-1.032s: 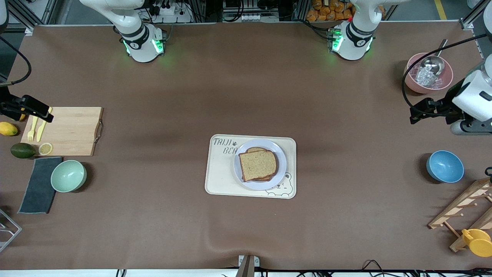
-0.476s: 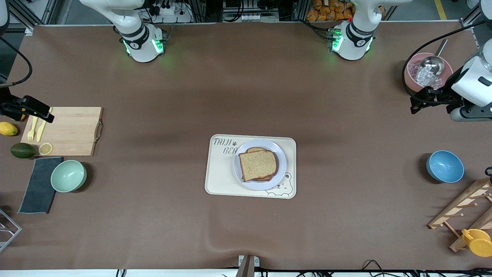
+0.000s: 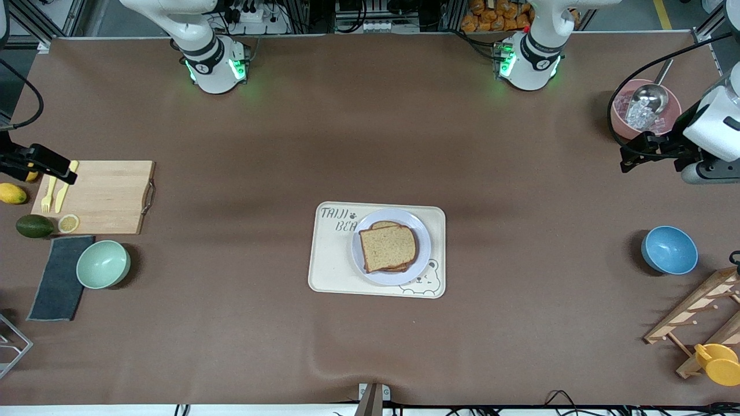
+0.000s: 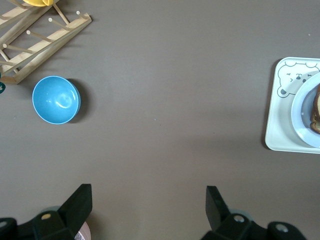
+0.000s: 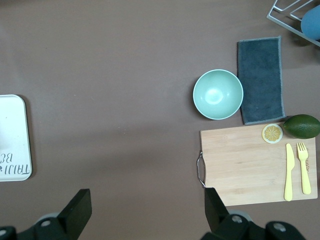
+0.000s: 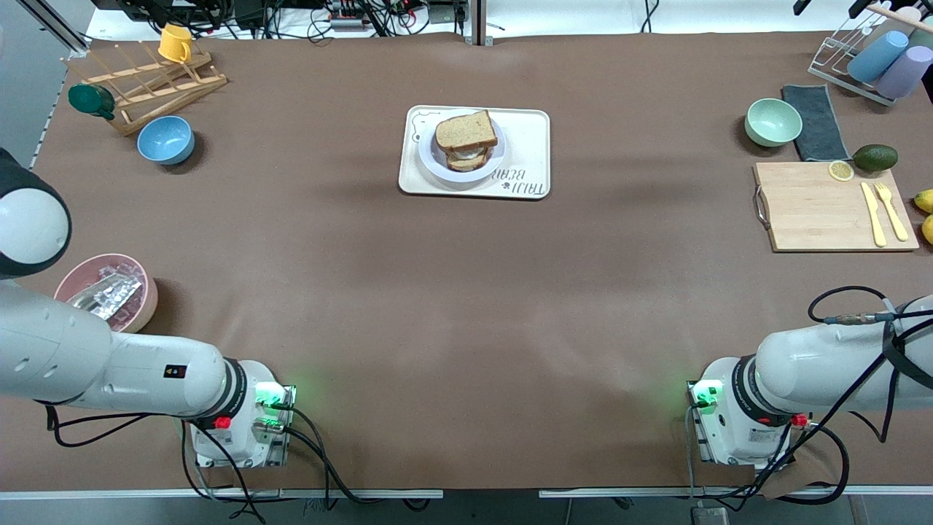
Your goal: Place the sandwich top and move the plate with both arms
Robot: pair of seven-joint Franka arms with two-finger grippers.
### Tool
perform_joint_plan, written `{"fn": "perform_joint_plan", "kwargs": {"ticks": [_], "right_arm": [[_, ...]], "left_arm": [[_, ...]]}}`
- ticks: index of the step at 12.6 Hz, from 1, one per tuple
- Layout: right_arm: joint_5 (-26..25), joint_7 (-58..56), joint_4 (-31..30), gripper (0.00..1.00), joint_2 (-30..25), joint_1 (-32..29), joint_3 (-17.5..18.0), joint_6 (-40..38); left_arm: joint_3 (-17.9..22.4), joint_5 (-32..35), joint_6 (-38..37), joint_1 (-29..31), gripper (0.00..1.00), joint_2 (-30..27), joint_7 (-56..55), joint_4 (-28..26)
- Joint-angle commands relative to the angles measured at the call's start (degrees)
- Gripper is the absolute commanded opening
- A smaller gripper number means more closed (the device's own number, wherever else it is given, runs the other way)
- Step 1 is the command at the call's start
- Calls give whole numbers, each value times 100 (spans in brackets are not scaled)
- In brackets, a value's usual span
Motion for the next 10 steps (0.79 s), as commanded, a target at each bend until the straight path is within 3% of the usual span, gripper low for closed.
{"fn": "perform_joint_plan", "kwargs": {"ticks": [1,10], "right_arm": [[-68,20,35,100,18,-42,60,0],[-68,11,17,100,18,-51,69,1]], "left_arm": [[44,90,23,-44,100,49,-14,186],[0,-24,-136,70,100,-12,-374,90]]}}
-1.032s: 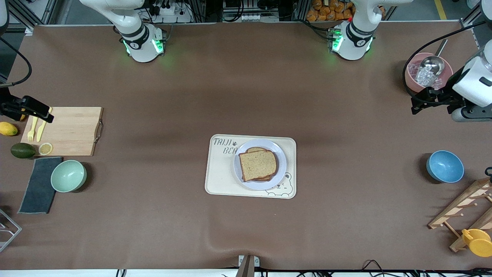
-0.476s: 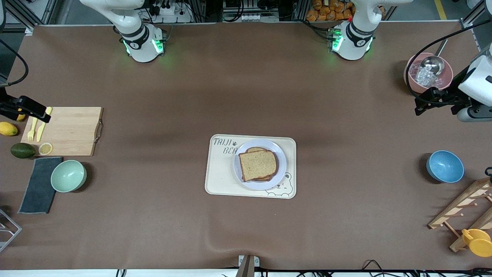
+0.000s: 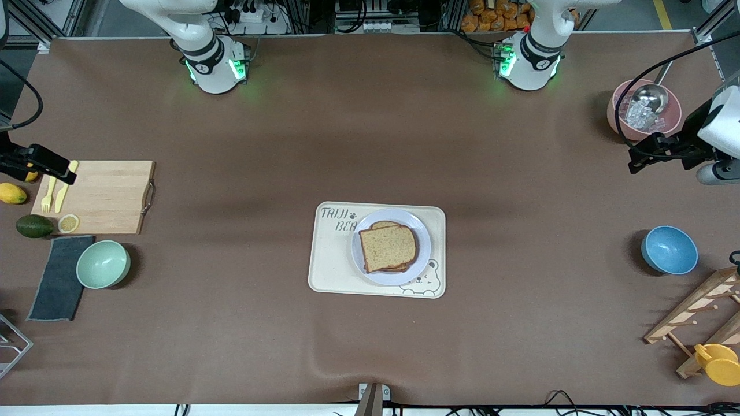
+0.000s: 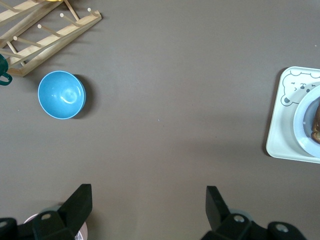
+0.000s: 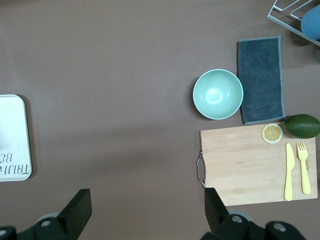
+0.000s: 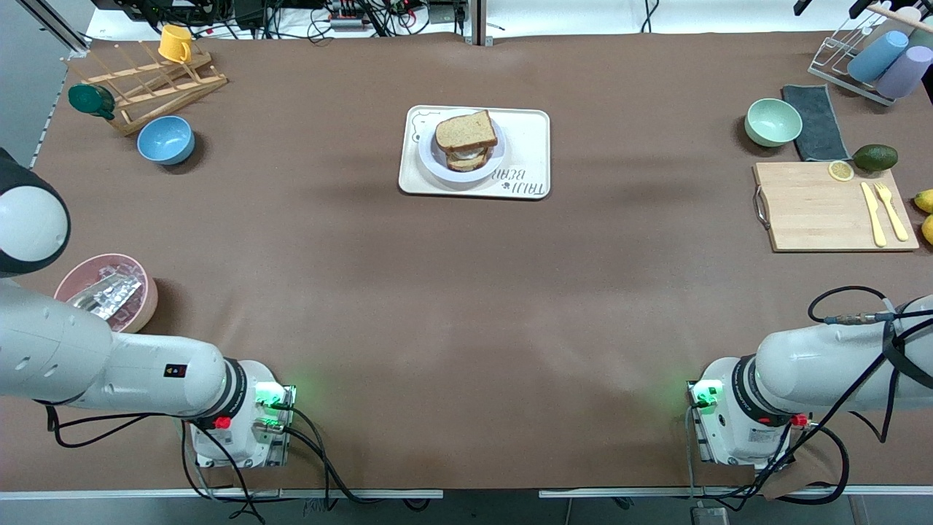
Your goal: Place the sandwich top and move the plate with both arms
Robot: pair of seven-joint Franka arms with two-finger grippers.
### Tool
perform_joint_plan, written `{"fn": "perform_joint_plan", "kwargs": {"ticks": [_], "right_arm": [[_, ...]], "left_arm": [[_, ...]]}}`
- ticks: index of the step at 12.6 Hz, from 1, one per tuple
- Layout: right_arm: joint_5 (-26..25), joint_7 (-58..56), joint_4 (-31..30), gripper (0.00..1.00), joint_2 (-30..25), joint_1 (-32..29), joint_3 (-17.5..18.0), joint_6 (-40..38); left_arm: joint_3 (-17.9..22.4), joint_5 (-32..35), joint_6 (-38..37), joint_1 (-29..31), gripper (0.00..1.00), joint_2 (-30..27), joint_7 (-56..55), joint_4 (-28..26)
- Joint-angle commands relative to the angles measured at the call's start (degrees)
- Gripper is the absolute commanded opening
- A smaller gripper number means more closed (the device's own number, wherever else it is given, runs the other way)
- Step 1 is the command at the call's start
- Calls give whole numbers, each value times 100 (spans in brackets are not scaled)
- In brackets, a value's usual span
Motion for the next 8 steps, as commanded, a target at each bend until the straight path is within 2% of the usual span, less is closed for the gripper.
{"fn": "perform_joint_plan", "kwargs": {"ticks": [1,5,8], "right_arm": [[-68,11,20,100,15,-51,59,1],[-68,11,20,100,15,-51,59,1],[-68,11,20,100,15,-60,59,-17]], "left_arm": [[-33,-102,-84,14,100,-38,-163,-14],[-50,-173,-76,5,100,-196,-303,-138],[-33,-173,-76,5,100,-57,-251,124]]}}
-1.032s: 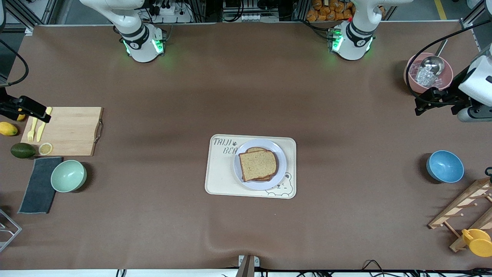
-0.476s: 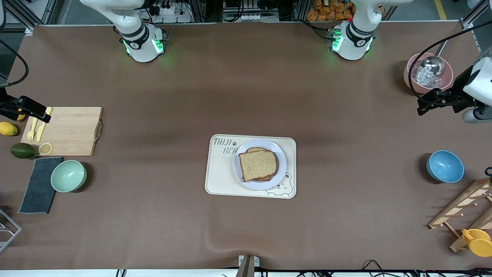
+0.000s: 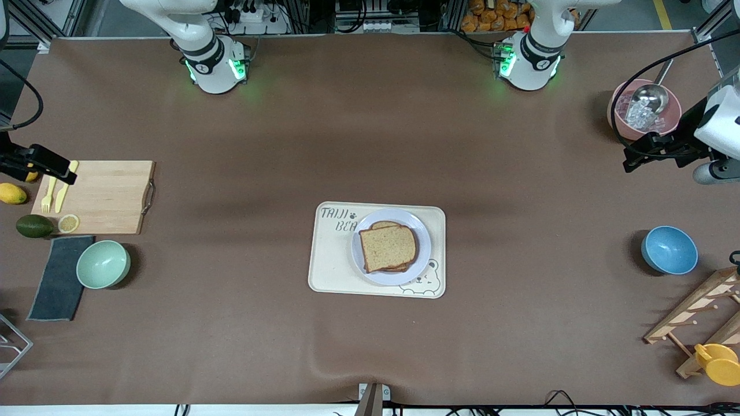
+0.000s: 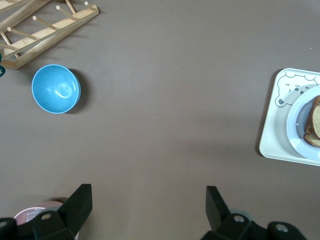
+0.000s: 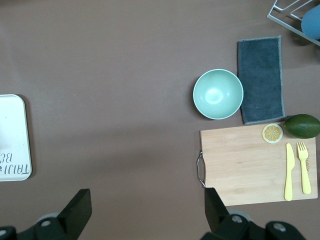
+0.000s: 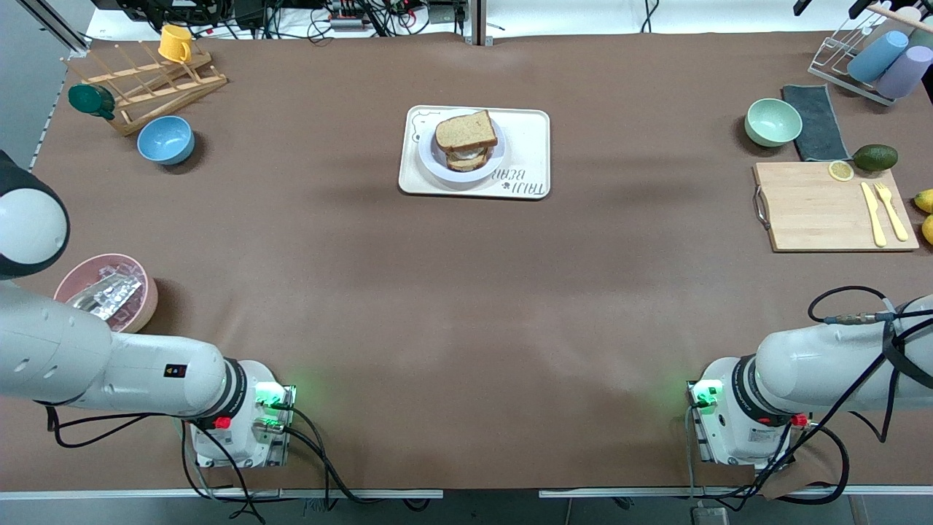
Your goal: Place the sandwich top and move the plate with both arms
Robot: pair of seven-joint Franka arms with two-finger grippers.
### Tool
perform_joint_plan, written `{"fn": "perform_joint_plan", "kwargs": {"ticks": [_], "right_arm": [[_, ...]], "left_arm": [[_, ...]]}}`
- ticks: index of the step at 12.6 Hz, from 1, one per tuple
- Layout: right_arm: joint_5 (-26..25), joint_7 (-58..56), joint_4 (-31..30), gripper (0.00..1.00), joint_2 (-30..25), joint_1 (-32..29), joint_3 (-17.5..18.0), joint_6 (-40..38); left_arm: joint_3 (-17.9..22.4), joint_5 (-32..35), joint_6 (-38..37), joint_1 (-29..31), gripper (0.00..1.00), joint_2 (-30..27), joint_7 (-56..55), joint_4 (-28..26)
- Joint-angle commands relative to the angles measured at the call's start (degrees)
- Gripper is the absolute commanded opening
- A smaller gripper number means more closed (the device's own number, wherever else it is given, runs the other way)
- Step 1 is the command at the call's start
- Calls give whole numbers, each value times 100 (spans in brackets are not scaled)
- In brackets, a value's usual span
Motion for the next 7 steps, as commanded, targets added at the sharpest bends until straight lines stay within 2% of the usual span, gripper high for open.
{"fn": "perform_joint_plan", "kwargs": {"ticks": [1,7], "right_arm": [[-68,11,20,100,19,-69,59,1],[-68,11,11,100,19,-78,59,-8]], "left_arm": [[-14,-78,-72,11,100,20,-57,200],[-5,-78,-108,29,100,56,13,200]]}}
